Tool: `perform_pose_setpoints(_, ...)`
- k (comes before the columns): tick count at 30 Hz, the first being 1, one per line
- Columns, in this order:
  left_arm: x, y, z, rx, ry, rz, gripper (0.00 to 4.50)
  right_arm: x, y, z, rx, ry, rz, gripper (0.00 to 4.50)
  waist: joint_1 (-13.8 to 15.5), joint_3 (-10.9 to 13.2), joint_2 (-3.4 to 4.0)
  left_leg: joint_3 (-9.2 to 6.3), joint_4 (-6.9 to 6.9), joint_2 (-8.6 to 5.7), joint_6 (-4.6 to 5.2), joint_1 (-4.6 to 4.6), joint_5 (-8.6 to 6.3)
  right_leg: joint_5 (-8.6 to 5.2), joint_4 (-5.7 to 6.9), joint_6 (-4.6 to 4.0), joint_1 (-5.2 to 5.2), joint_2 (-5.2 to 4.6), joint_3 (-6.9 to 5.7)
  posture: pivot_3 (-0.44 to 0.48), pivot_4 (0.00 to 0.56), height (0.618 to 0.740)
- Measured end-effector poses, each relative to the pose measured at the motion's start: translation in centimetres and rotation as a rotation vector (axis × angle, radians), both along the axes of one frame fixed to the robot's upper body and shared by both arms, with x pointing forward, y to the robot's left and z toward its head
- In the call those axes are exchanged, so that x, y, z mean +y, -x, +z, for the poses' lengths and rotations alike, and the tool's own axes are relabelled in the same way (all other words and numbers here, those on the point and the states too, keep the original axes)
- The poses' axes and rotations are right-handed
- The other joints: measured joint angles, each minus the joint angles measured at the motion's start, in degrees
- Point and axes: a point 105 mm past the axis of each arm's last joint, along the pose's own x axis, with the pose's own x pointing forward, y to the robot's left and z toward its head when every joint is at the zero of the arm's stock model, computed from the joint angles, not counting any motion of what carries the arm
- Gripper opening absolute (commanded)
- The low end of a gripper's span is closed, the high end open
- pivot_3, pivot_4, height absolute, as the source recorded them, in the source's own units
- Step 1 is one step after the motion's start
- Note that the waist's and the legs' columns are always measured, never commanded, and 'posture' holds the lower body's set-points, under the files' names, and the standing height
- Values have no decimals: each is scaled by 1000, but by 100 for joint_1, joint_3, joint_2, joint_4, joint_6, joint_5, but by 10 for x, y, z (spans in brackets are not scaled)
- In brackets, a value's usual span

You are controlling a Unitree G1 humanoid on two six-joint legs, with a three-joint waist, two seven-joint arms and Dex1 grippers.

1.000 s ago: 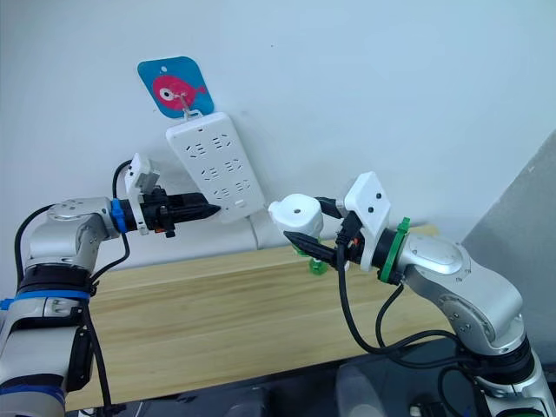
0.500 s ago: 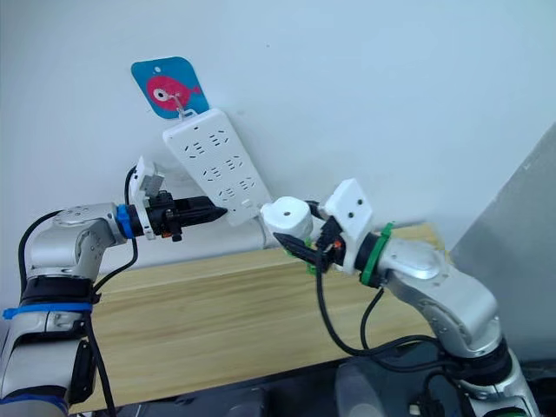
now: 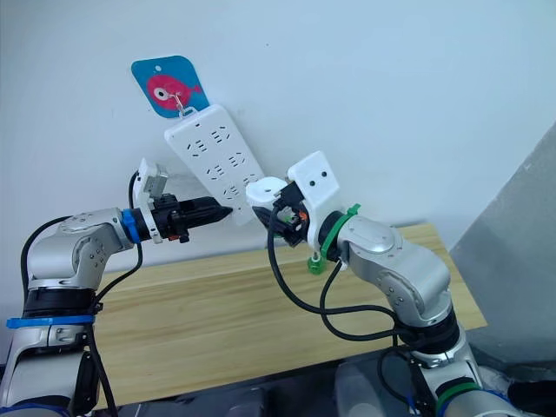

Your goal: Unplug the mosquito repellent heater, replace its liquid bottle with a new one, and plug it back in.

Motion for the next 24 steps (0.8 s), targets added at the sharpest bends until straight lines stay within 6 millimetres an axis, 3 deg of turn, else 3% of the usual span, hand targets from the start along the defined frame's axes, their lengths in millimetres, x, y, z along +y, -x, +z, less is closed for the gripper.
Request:
perform_pose_setpoints(5, 1, -2, 4, -28, 6, 12, 2864, -1, 1, 1, 1, 1, 10, 2939, -8, 0, 0, 2, -3, 0, 0, 0, 0, 0, 0, 0, -3, 2, 1, -225, 140, 740)
perform_pose_setpoints(7, 1, -3, 6, -44, 4, 15, 2911, -1, 3, 2, -5, 2, 17, 2939, -7, 0, 0, 2, -2, 0, 0, -1, 0, 0, -1, 0, -3, 1, 2, -227, 138, 740)
perform_pose_setpoints(14, 1, -4, 7, -51, 7, 16, 2911, -3, 4, 4, -14, 1, 25, 2939, -10, 0, 0, 3, -2, -1, 0, -1, 0, 0, -1, 0, -3, 1, 2, -226, 133, 740)
perform_pose_setpoints(17, 2, -5, 7, -46, 12, 21, 2320, -3, 4, 5, -14, -7, 26, 2939, -12, 0, 0, 3, -2, 0, 0, -1, 0, 0, 0, 0, -3, 1, 1, -226, 133, 740)
perform_pose_setpoints(20, 3, -7, 8, -48, 24, 31, 1340, -1, 5, 6, -11, -17, 32, 2939, -11, 0, 0, 2, -2, 0, 0, -1, 0, 0, -1, 0, -3, 1, 1, -226, 133, 740)
perform_pose_setpoints(24, -1, -7, 7, -45, 40, 30, 1293, 2, 4, 2, 19, -9, 31, 2939, -7, 0, 0, 1, 2, 0, -1, -1, 0, 1, 3, 0, -3, -1, 2, -223, 135, 740)
